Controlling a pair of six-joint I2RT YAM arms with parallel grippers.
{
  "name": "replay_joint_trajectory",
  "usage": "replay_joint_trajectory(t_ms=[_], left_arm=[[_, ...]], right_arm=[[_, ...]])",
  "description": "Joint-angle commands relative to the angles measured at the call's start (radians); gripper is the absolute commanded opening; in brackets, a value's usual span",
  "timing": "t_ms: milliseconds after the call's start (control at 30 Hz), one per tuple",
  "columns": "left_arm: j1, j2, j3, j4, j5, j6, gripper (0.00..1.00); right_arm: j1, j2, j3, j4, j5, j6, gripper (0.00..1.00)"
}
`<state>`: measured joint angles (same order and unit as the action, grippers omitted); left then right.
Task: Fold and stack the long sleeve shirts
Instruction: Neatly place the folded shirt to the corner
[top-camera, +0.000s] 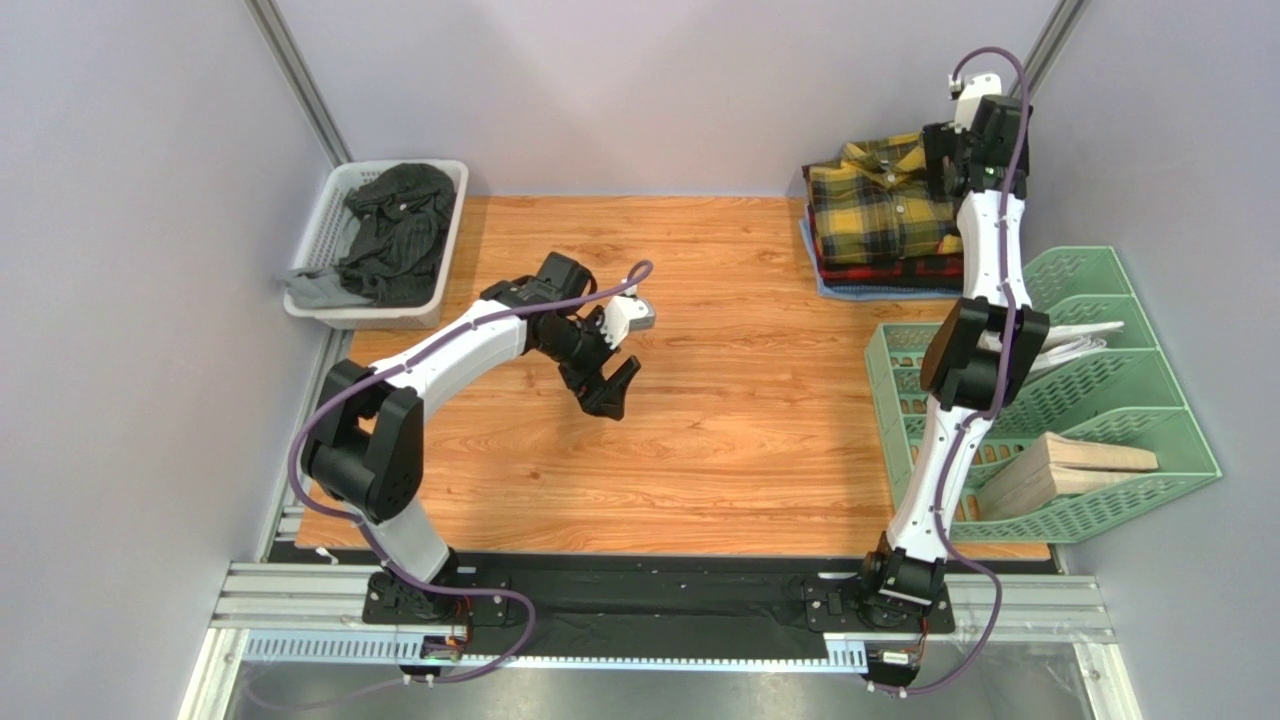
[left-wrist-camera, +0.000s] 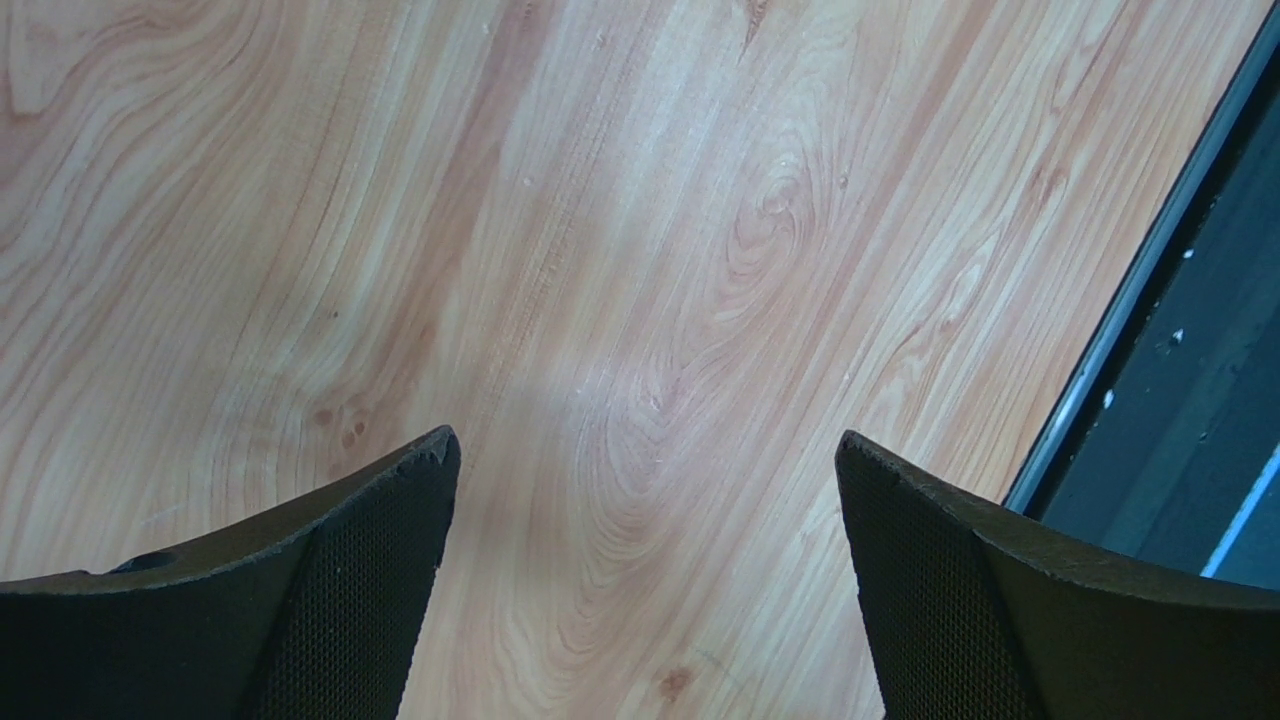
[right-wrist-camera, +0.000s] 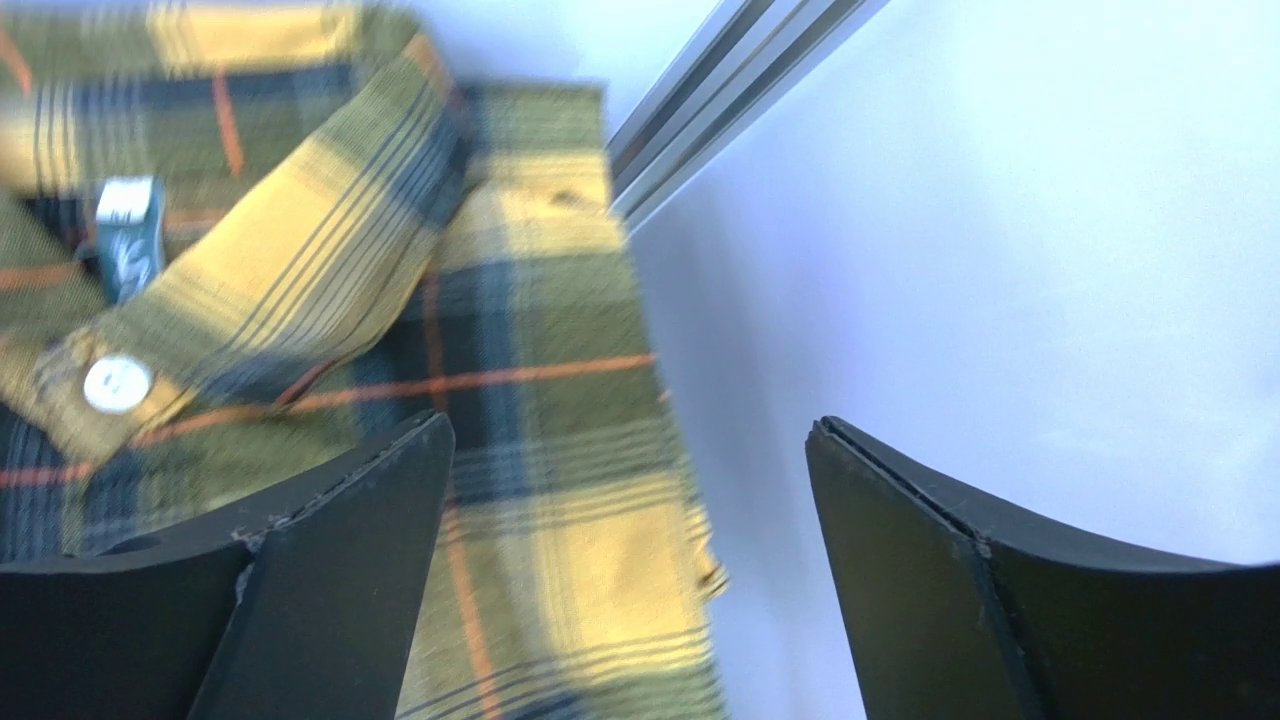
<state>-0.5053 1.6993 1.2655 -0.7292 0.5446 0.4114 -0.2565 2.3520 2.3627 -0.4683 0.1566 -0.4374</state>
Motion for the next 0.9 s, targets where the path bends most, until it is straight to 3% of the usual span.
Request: replay_joint_trajectory(t_ms=[0, 200, 267, 300, 333, 433, 533, 667, 867], left_arm=[[0.034, -0.104, -0.035, 0.060, 0.054, -0.106, 0.99], [0.122, -0.174, 0.014, 0.076, 0.103, -0.197, 0.99], [0.140, -0.202, 0.037, 0.068, 0.083, -0.191, 0.99], [0.142, -0.210, 0.040, 0.067, 0.060, -0.180, 0.99], [0.140, -0.222, 0.044, 0.059, 0.049, -0.172, 0.99], [0.143, -0.240, 0.049, 0.048, 0.018, -0.171, 0.99], [0.149, -0.282, 0.040, 0.045, 0.021, -0.209, 0.99], [0.159, -0.325, 0.047, 0.025, 0.015, -0.281, 0.99], [0.224, -0.303, 0.179, -0.122, 0.009, -0.329, 0.99]], right_arm=[[-0.009, -0.124, 0.053, 0.146, 0.014, -0.008, 0.94], [-0.012, -0.235, 0.015, 0.108, -0.113, 0.120, 0.97], [-0.012, -0.289, -0.019, 0.060, -0.212, 0.166, 0.93], [-0.010, -0.309, -0.070, 0.048, -0.235, 0.173, 0.89], [-0.010, -0.338, -0.101, 0.036, -0.259, 0.196, 0.76], [-0.010, -0.376, -0.190, -0.012, -0.278, 0.253, 0.57], [-0.012, -0.448, -0.296, -0.069, -0.392, 0.342, 0.50], [0.011, -0.581, -0.488, -0.075, -0.572, 0.430, 0.55], [0.131, -0.767, -0.788, -0.185, -0.660, 0.389, 0.78]])
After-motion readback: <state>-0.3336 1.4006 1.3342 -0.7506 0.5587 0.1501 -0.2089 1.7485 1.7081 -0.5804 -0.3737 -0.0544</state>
